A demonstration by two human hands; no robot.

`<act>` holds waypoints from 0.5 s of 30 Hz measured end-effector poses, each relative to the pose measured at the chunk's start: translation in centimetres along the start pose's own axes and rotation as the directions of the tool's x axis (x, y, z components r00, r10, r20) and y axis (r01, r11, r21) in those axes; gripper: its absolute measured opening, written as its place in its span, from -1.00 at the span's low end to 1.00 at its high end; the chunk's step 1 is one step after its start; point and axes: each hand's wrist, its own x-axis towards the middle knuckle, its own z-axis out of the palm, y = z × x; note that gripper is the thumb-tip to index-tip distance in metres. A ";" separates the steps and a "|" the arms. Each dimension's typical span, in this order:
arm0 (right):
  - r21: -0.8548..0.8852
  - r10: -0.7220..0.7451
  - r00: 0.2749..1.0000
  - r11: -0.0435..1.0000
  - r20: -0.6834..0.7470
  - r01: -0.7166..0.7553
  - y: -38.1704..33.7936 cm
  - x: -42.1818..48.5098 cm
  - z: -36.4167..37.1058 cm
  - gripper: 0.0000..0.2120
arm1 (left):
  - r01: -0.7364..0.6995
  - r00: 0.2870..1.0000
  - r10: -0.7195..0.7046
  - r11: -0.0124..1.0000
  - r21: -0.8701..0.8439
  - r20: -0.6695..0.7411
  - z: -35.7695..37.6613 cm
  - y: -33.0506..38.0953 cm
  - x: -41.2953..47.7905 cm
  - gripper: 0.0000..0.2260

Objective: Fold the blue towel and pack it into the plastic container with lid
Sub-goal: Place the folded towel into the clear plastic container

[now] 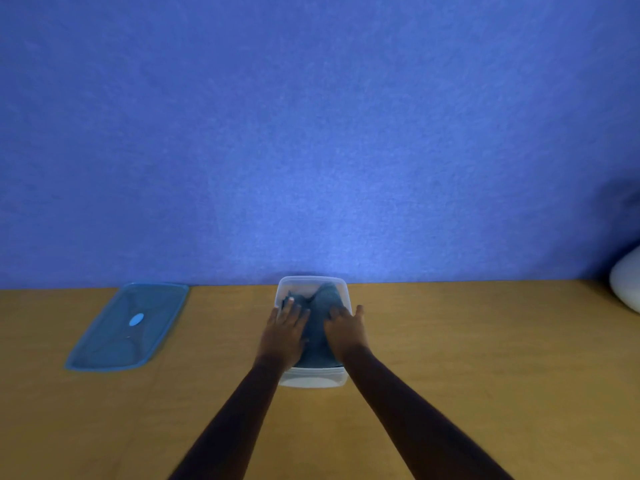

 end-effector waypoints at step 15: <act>0.239 0.002 0.952 0.968 0.307 -0.079 -1.9 0.6 1.8 -0.36 | -0.138 0.925 -0.025 0.908 0.396 0.379 -0.9 0.7 0.3 -0.34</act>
